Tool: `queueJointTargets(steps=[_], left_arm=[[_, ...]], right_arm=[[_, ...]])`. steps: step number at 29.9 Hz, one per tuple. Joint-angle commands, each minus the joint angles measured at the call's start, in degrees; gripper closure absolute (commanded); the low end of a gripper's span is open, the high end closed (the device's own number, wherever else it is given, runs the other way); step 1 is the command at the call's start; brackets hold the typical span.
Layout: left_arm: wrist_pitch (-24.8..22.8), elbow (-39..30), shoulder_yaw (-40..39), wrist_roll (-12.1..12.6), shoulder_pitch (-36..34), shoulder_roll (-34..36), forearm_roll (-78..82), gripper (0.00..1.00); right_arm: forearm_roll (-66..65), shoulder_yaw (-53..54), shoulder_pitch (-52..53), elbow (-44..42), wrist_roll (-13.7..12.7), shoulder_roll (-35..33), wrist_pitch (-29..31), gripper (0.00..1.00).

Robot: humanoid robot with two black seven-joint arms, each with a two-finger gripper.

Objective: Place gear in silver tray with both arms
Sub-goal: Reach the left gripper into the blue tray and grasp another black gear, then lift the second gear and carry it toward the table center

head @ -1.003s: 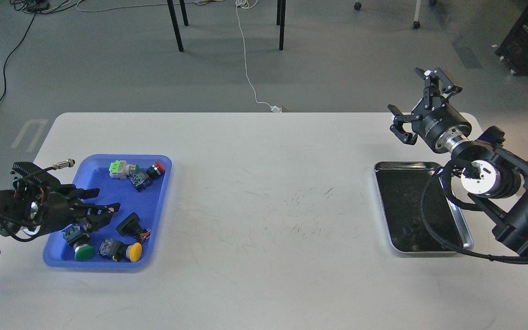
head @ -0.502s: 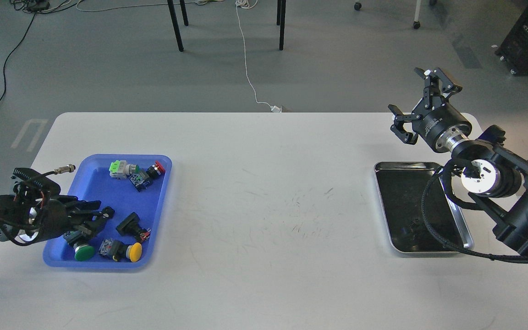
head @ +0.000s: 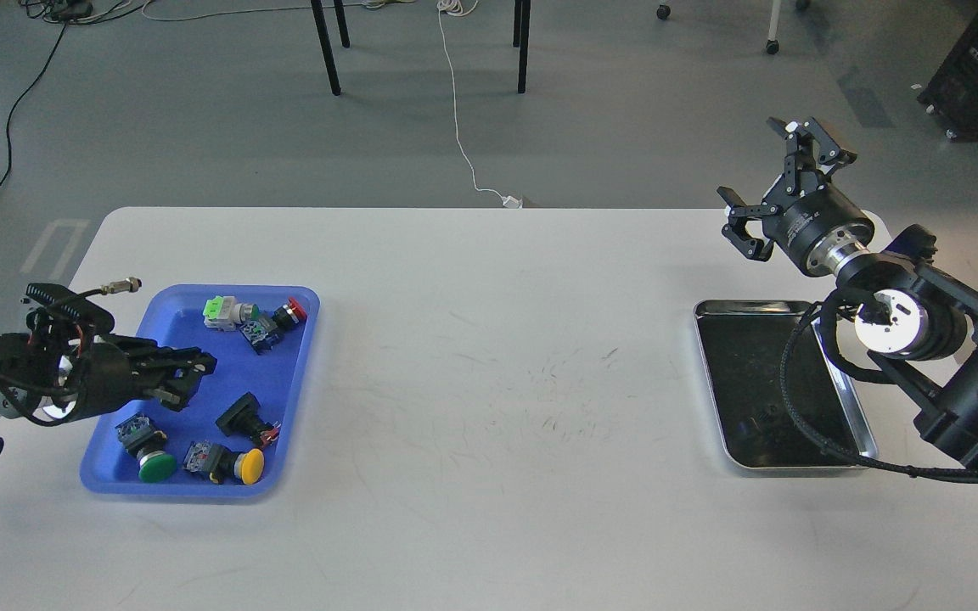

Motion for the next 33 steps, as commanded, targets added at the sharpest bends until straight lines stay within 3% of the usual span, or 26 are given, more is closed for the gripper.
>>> queueJointTargets(steps=[1,6,9,13,17,23,33], left_arm=[[-1.5,-4.8,0.1,0.0,-4.1,0.5,-1.1,0.84],[-3.3,-9.0,0.1,0.8,-9.1,-1.0,-1.1,0.84],[-3.9,-8.3,0.3,2.5,-10.1,-7.8,-0.4,0.83],[-5.3,-6.8,1.1,7.3,-10.7,-17.6,1.4,0.83],[-6.5,-5.0,1.7,9.0,-10.7,-27.1,2.3,0.83],[-6.4,2.8,2.8,9.0,-10.8,-35.0,2.3,0.83],[-6.3,3.3,6.2,9.2,-10.3,-41.1,2.9,0.83]], right_arm=[[0.0,0.0,0.8,3.1,0.0,-4.5,0.1,0.03],[0.0,0.0,1.5,6.4,0.0,-11.7,0.2,0.03],[0.0,0.2,1.4,7.8,-0.1,-15.6,0.2,0.03],[0.0,0.2,1.3,7.8,-0.6,-18.9,0.1,0.03],[0.1,2.2,3.7,7.1,-0.8,-19.2,-1.0,0.03],[0.1,2.0,9.3,5.0,-0.9,-18.0,-2.7,0.03],[0.1,-11.4,22.3,-3.5,-1.1,-4.7,-5.2,0.03]])
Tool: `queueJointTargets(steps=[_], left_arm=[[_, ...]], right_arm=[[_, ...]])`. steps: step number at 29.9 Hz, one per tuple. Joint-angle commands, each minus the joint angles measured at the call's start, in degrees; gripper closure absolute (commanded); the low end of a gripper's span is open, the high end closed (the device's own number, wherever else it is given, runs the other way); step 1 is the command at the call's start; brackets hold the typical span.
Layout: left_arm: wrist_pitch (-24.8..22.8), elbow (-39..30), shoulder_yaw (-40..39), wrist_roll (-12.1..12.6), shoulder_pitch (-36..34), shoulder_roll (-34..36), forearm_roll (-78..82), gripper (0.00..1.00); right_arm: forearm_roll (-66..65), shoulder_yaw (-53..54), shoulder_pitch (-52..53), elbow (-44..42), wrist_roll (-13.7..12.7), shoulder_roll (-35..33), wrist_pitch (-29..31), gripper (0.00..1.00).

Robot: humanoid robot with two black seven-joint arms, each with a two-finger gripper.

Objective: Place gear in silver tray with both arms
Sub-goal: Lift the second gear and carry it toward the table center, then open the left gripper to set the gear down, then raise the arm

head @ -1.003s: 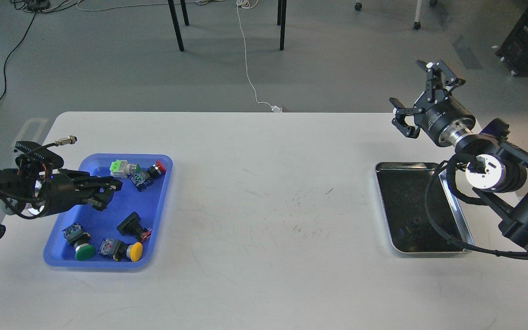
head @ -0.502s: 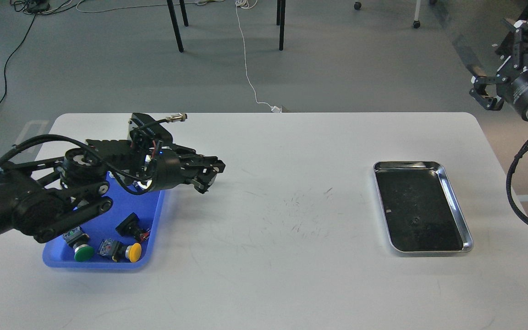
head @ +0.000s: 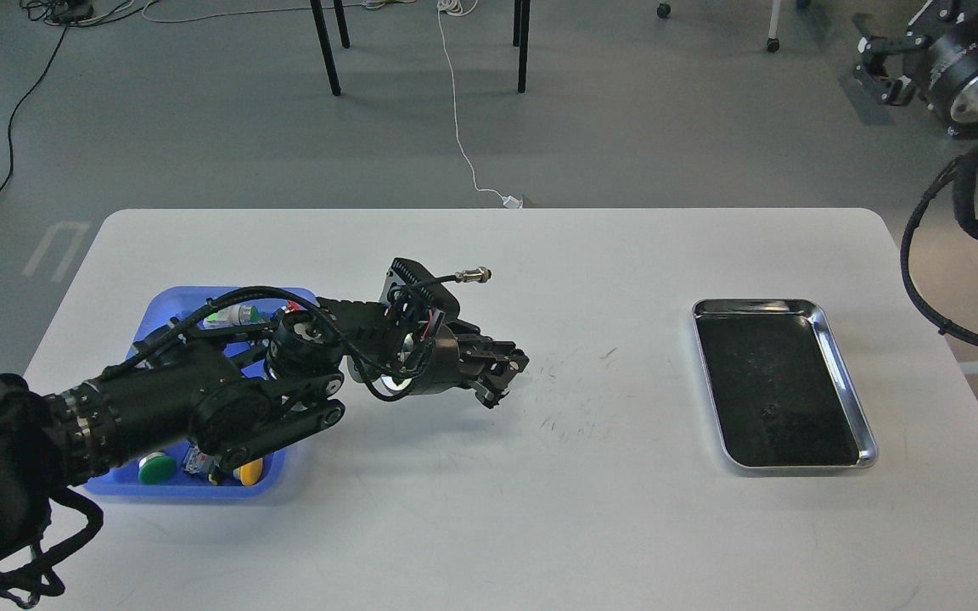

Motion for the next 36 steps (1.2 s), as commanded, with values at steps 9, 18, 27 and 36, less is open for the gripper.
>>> queueJointTargets(steps=[9,18,27,36], left_arm=[[0.3,3.3,4.4,0.1,0.3,-4.2,0.5,0.8],[1.1,4.6,4.2,-0.1,0.5,-6.3,-0.1,0.56],[2.2,2.8,-3.1,-0.9,-1.6,-0.6,-14.1,0.41],[-0.8,3.1,-12.9,-0.9,-1.5,10.7,-54.1,0.4]], right_arm=[[-0.1,-3.0,4.2,-6.1,-0.2,11.8,-0.6,0.03],[-0.1,-6.9,4.5,-6.1,-0.2,13.2,-0.6,0.03],[-1.7,-8.8,4.4,-3.5,-0.2,11.3,0.2,0.03],[-10.3,-14.8,4.8,1.4,0.7,7.3,0.6,0.03]])
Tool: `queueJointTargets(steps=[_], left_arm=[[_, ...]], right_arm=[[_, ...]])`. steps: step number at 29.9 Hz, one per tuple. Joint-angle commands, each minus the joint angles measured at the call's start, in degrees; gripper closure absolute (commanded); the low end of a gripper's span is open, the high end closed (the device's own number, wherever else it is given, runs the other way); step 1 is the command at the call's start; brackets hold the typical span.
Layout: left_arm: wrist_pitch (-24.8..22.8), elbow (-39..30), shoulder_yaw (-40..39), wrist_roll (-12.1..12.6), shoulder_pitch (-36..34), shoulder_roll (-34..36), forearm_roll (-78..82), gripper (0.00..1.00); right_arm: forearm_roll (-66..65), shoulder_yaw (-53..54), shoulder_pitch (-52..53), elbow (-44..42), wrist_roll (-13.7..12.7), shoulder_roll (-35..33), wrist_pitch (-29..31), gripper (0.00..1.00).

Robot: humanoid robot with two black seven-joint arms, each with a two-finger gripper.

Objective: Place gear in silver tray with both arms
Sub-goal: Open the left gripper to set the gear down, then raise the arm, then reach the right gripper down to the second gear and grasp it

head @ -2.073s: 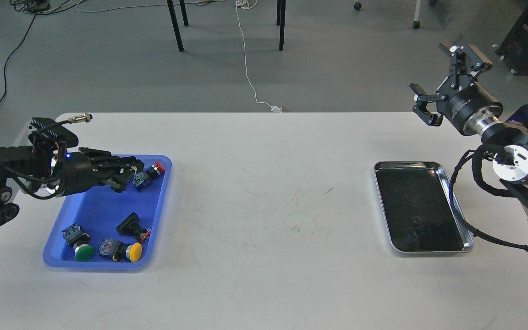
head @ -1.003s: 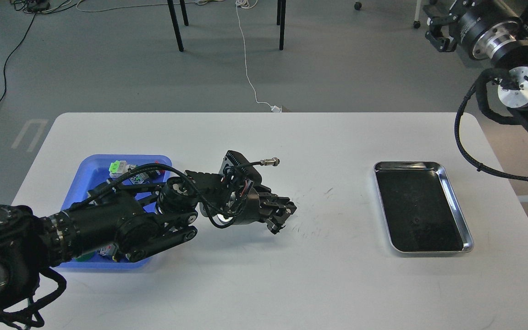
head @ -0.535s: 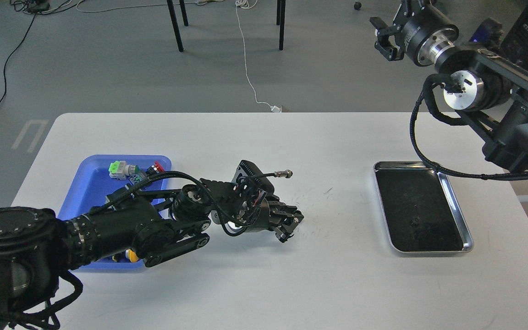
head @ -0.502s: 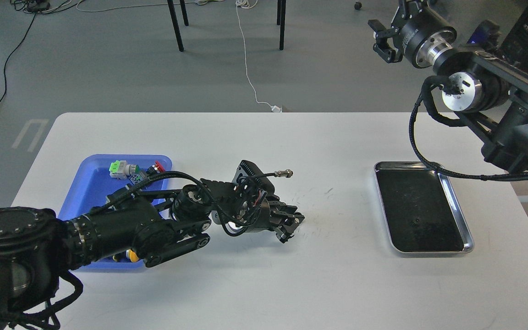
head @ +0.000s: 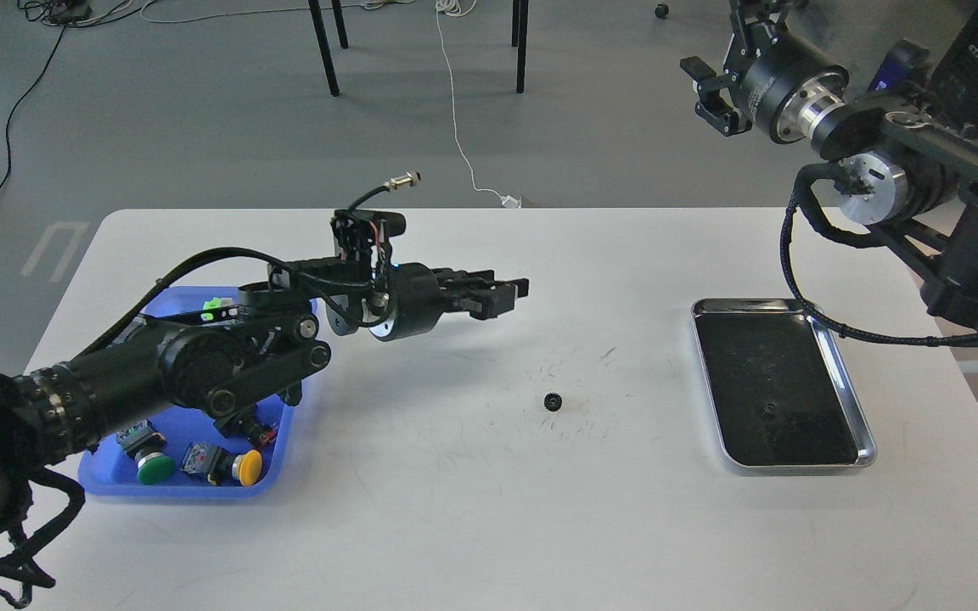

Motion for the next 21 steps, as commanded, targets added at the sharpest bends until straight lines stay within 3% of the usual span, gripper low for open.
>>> queueJointTargets(steps=[1,5,13,21], left_arm=[[-3.7,0.6,-6.1,0.0,0.4,3.3,-19.0,0.4],[-6.9,2.8,-9.8,0.1,0.8,5.9,-36.7,0.37],[-7.2,7.4,-15.3,0.2,2.9,8.7,-64.2,0.15],[-7.9,7.6,-18.0,0.3,5.3,11.4,-69.6,0.03]], right_arm=[[-5.5,-3.7,0.2,0.8,0.4,-0.2,0.1,0.03],[-12.0,-10.4,3.8,1.5,1.4,0.8,-0.2,0.03],[-16.2,-27.1,13.8,3.1,1.7,5.3,-0.3,0.03],[-28.2,-44.5,20.7,5.9,5.4,12.7,-0.3,0.03]])
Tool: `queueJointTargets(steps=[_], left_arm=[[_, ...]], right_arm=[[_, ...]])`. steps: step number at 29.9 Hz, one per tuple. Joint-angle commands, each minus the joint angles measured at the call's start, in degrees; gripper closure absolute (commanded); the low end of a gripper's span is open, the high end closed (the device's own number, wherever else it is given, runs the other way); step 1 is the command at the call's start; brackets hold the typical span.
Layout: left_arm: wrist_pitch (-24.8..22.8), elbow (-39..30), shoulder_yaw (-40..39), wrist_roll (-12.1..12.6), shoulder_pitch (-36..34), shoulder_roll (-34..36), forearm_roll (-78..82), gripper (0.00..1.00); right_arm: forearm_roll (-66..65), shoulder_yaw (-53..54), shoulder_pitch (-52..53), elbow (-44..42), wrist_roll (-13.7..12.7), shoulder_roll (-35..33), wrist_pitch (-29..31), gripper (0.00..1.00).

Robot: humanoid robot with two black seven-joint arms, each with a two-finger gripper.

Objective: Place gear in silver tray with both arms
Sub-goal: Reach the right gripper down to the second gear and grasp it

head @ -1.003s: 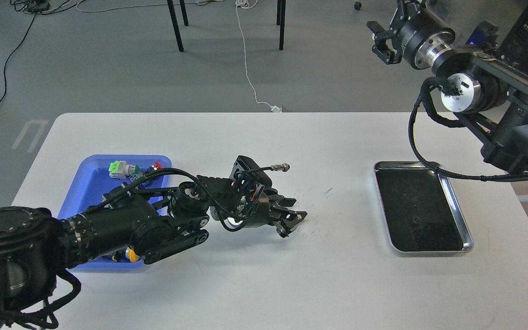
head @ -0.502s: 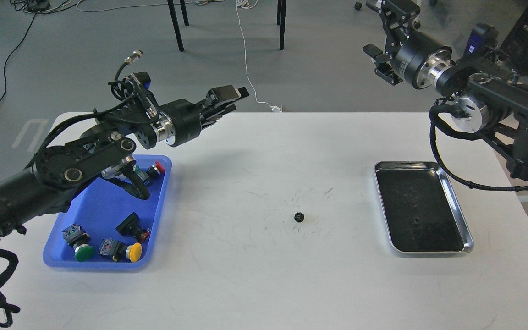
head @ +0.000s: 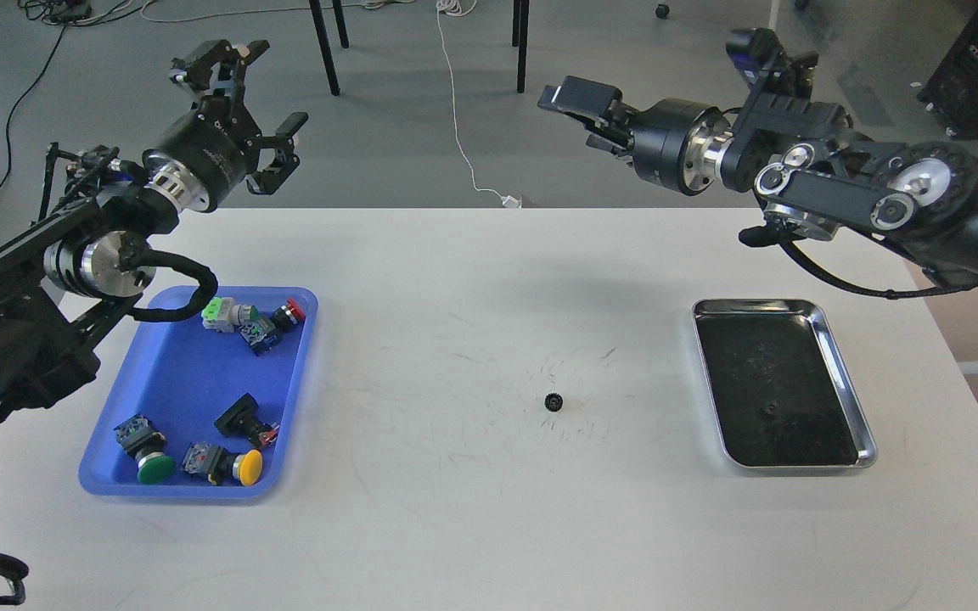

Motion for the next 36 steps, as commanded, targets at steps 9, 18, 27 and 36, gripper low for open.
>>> queueJointTargets(steps=[9,18,27,36], left_arm=[[-5.8,0.0,-7.4,0.1,4.4,2.4,-3.5,0.03],[-5.8,-0.2,-7.6,-0.2,4.6,2.7,-3.4,0.03],[-6.9,-0.3,-7.6,-0.1,4.6,3.7,-3.4,0.03],[-7.1,-0.4,-7.6,-0.2,4.7,3.9,-3.4,0.03]], right_arm=[[-13.8,-23.7,3.1,0.8,3.7,13.8,-2.3,0.05],[-21.2,-30.7,-0.3,1.1,4.1,15.7,-6.2,0.3],[-21.6,-30.7,-2.8,1.2,4.2,15.9,-6.8,0.33],[-21.1,-32.1,-2.7,5.4,4.2,15.4,-6.6,0.41]])
